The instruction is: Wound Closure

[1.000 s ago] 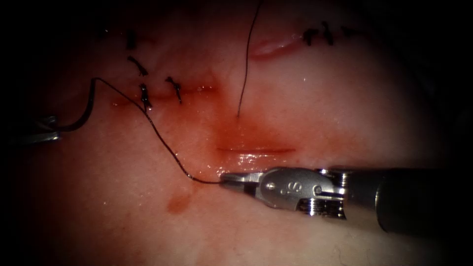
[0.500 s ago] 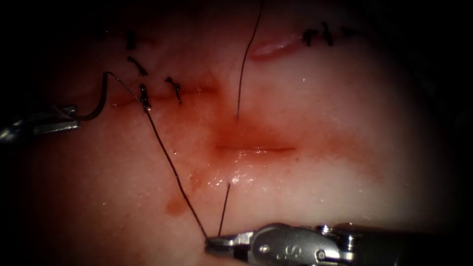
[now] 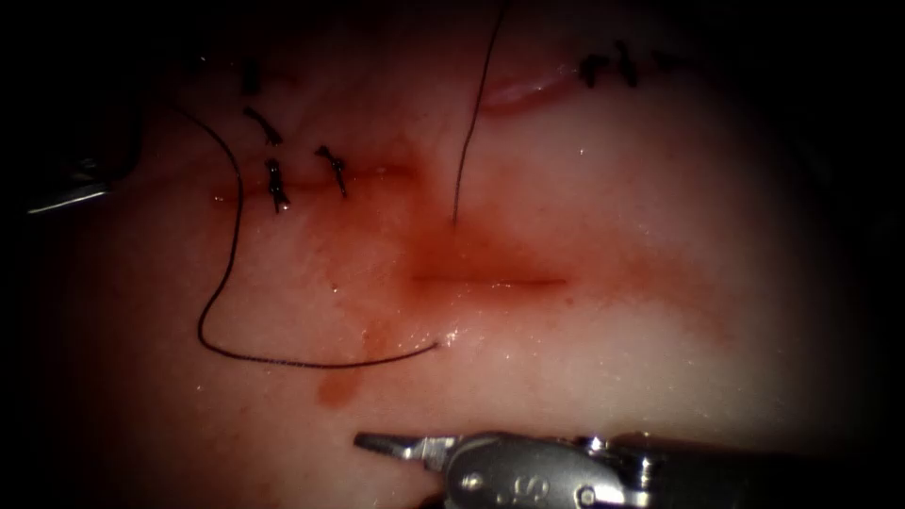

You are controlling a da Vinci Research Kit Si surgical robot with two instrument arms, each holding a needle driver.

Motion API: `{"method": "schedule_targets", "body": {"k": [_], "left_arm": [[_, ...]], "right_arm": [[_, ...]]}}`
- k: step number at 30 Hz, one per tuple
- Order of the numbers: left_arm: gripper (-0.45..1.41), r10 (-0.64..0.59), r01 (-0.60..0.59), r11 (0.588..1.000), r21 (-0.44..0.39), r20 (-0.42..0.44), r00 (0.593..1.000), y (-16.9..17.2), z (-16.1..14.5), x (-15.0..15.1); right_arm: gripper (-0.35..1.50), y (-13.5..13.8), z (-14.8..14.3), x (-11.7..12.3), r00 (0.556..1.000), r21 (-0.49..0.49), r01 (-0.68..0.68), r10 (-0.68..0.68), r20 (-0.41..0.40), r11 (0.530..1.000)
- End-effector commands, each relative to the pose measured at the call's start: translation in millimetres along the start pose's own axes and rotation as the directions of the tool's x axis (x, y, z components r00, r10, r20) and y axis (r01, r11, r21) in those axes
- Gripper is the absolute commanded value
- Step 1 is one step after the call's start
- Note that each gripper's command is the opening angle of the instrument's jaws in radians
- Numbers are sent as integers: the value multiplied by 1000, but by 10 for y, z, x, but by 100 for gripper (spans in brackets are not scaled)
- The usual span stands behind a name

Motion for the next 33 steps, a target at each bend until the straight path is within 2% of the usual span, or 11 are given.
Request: {"method": "schedule_targets", "body": {"k": [1,5,6,9,16,17,19,20,21,26,33], "left_arm": [[-45,6,-7,1000,5,3,1000,-2,10,-3],[-45,13,-13,1000,18,14,1000,-3,14,-8],[-45,14,-15,1000,21,14,1000,-2,17,-8],[-45,14,-15,999,29,19,1000,1,20,-8],[-45,15,-15,1000,27,14,1000,3,23,-7],[-45,15,-16,1000,27,14,1000,3,23,-8],[-45,15,-16,999,28,14,1000,4,23,-8],[-45,16,-16,999,28,14,1000,4,24,-8],[-45,16,-16,1000,27,13,1000,4,24,-8],[-45,16,-16,1000,26,10,1000,7,25,-7],[-45,17,-17,1000,12,3,1000,14,30,-3]], "right_arm": [[126,15,4,-4,1000,-24,4,-4,6,1000],[121,38,4,-18,1000,-71,22,-21,19,997],[119,51,7,-26,999,-108,35,-31,32,994],[118,64,15,-42,998,-148,45,-37,56,988],[116,73,33,-74,994,-174,72,-55,98,982],[104,74,36,-79,994,-178,64,-47,99,982],[62,75,36,-82,994,-175,51,-33,101,983],[8,74,36,-85,995,-160,53,-37,97,986],[-35,72,35,-86,995,-127,48,-37,94,991],[-35,58,25,-84,989,-50,19,-12,145,999],[-35,22,12,-45,988,46,5,-12,152,999]]}}
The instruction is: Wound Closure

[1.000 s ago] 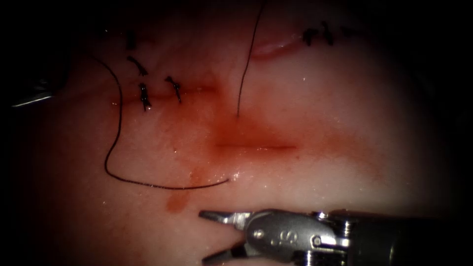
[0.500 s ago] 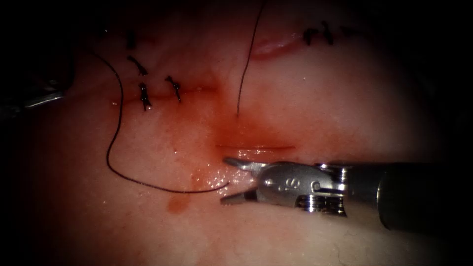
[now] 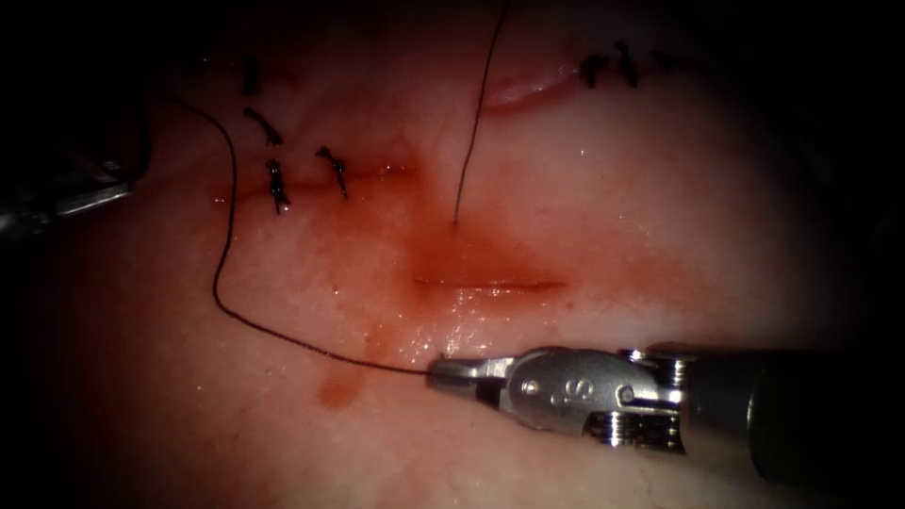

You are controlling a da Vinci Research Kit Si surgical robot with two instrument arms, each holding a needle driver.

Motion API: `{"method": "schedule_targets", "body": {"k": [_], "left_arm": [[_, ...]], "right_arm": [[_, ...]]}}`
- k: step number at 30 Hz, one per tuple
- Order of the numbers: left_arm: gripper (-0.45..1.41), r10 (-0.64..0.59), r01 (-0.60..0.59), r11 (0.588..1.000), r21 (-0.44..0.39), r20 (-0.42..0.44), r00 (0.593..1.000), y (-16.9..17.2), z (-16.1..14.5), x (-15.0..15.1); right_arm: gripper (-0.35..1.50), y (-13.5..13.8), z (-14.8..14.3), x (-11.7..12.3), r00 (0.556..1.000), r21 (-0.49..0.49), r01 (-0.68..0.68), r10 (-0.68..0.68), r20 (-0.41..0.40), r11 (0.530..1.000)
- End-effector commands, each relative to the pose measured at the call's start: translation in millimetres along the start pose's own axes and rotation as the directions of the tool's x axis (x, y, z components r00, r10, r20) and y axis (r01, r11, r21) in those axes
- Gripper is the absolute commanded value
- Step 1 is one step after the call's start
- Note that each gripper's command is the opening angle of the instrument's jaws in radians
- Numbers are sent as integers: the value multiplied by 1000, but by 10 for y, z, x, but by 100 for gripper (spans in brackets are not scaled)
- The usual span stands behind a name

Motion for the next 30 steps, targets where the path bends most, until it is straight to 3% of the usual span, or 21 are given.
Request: {"method": "schedule_targets", "body": {"k": [1,11,15,18,19,22,23,27,30], "left_arm": [[-45,1,-1,1000,-6,-2,1000,0,9,0],[-45,9,-9,1000,-7,3,1000,3,12,1],[-45,9,-9,1000,-8,2,1000,3,12,1],[-45,9,-9,1000,-7,2,1000,3,12,1],[-45,9,-9,1000,-7,2,1000,3,12,1],[-45,9,-9,1000,-7,2,1000,3,12,1],[-45,9,-9,1000,-7,2,1000,3,12,1],[-45,14,-14,1000,-6,3,1000,3,12,1],[-45,14,-14,1000,-6,4,1000,3,12,1]], "right_arm": [[-35,-16,5,19,1000,37,10,-10,2,999],[-35,-101,-3,86,998,217,64,-57,-39,974],[-35,-118,-3,98,996,285,61,-38,-85,957],[-35,-115,1,101,990,302,89,-52,-129,949],[7,-110,2,100,988,284,95,-56,-141,954],[99,-88,4,98,988,195,84,-57,-141,977],[111,-80,3,97,989,172,72,-48,-143,982],[126,-49,-7,90,983,103,85,-67,-173,991],[126,-33,-17,82,979,87,102,-84,-186,991]]}}
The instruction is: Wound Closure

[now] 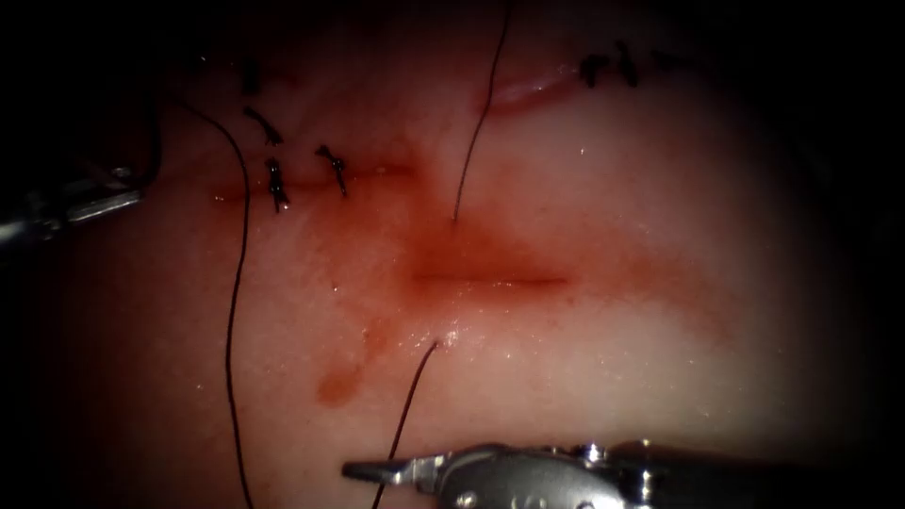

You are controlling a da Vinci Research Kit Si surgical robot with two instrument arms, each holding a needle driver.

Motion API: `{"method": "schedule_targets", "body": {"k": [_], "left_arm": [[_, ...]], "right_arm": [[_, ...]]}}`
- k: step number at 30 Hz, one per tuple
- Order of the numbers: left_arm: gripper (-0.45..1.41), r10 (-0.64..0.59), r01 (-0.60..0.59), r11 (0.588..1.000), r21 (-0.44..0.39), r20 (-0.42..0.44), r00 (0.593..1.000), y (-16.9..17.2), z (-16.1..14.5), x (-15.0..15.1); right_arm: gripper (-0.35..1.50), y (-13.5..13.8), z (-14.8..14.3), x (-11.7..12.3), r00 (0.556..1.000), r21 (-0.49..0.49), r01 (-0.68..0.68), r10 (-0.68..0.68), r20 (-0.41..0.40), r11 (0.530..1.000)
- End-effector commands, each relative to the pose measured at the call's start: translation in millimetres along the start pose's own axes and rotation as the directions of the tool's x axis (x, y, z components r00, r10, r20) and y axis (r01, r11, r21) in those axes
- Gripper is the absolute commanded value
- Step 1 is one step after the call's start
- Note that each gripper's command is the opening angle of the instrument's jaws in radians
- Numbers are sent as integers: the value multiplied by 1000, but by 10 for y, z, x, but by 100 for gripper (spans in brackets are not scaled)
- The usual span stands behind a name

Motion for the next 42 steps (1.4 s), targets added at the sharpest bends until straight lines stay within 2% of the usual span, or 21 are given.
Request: {"method": "schedule_targets", "body": {"k": [1,5,12,16,23,24,25,26,27,28,33,36,42], "left_arm": [[-45,1,-1,1000,1,-1,1000,-1,8,-1],[-45,8,-8,1000,0,2,1000,-1,9,-1],[-45,9,-9,1000,-1,3,1000,0,10,-1],[-45,9,-9,1000,0,4,1000,0,11,-1],[-45,10,-10,1000,-2,6,1000,1,11,-1],[-45,10,-10,1000,-1,6,1000,1,11,-1],[-45,10,-10,1000,-1,6,1000,1,11,-1],[-45,10,-10,1000,-1,7,1000,1,11,-1],[-45,10,-10,1000,-1,7,1000,1,11,-1],[-45,10,-10,1000,0,7,1000,1,11,-1],[-45,10,-10,1000,0,7,1000,2,11,-1],[-45,10,-10,1000,1,8,1000,2,11,-1],[-45,10,-10,1000,-1,6,1000,2,11,-1]], "right_arm": [[126,13,0,-3,1000,-6,8,-8,0,1000],[121,30,-5,-17,999,-56,38,-37,27,998],[121,57,14,-56,988,-162,124,-107,109,979],[121,65,26,-78,978,-180,158,-128,167,971],[118,74,31,-98,970,-198,180,-141,196,963],[103,74,30,-100,970,-198,182,-142,197,963],[79,73,30,-101,970,-198,183,-144,197,963],[44,72,29,-102,969,-199,185,-145,198,962],[-6,71,29,-103,970,-190,185,-148,195,964],[-35,69,28,-104,970,-165,190,-158,186,968],[-35,58,24,-101,966,-123,150,-119,231,981],[-35,42,21,-89,963,-84,133,-109,248,988],[-35,-5,19,-38,974,32,102,-107,200,994]]}}
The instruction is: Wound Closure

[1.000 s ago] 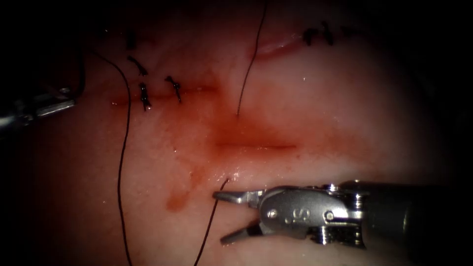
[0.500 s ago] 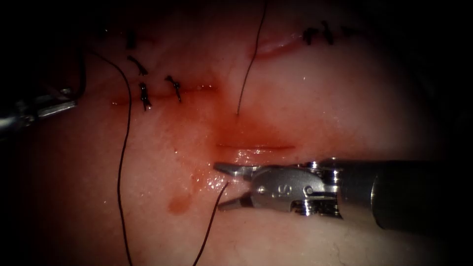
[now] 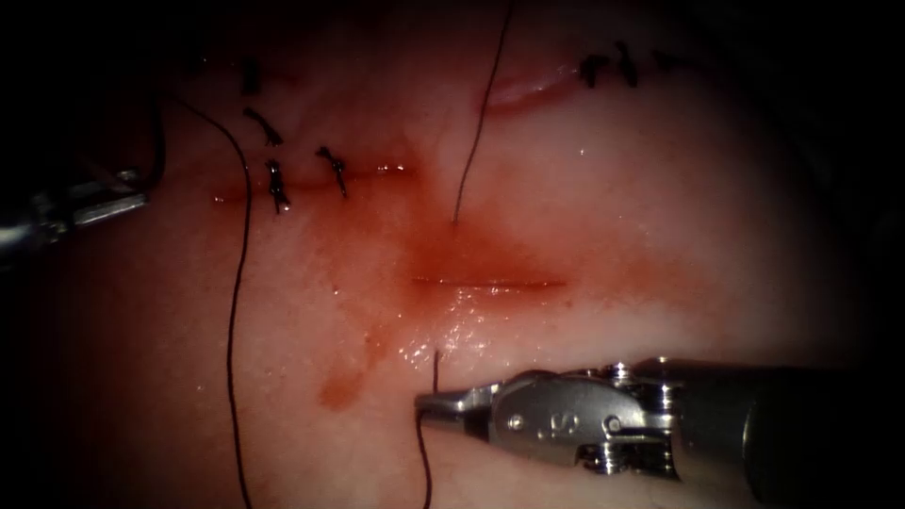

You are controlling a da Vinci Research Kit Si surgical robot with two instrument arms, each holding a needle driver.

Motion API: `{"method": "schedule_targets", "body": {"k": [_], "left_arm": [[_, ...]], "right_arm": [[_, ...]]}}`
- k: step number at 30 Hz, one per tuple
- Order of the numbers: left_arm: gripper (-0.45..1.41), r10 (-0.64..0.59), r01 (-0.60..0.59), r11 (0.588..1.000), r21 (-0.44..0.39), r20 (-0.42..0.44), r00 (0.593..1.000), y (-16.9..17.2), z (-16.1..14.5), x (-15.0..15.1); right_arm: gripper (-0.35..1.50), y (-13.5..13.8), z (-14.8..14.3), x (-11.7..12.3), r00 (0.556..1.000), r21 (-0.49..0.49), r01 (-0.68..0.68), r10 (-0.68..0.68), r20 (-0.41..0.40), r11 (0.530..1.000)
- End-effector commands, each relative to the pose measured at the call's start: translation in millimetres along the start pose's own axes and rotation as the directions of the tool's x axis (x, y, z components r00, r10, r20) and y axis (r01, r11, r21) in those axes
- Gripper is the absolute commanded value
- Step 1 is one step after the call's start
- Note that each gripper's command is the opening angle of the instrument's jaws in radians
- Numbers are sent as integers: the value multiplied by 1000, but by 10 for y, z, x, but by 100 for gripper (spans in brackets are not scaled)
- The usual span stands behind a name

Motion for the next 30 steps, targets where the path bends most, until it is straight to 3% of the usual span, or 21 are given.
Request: {"method": "schedule_targets", "body": {"k": [1,8,16,17,18,19,21,22,26,30], "left_arm": [[-45,7,-7,1000,-1,-3,1000,-1,8,0],[-45,6,-6,1000,0,-2,1000,0,8,0],[-45,7,-7,1000,-2,0,1000,0,8,0],[-45,7,-7,1000,-2,0,1000,0,8,0],[-45,7,-7,1000,-2,0,1000,0,8,0],[-45,7,-7,1000,-2,0,1000,0,8,0],[-45,7,-7,1000,-2,0,1000,0,8,0],[-45,7,-7,1000,-2,1,1000,0,8,0],[-45,7,-7,1000,-4,-1,1000,0,7,0],[-45,7,-7,1000,-4,-1,1000,0,7,0]], "right_arm": [[-35,-18,6,32,1000,39,14,-13,-7,999],[-35,-75,-4,92,997,164,69,-64,-34,984],[-35,-87,-6,96,990,237,140,-134,-42,961],[-20,-81,-6,95,988,211,153,-149,-34,965],[29,-71,-6,93,988,165,156,-153,-29,974],[56,-61,-6,91,988,124,152,-149,-33,981],[104,-35,-9,84,990,21,129,-128,-58,991],[120,-24,-11,80,989,-19,125,-126,-72,992],[135,16,-22,60,987,-137,103,-118,-106,985],[133,40,-25,34,990,-178,91,-109,-94,980]]}}
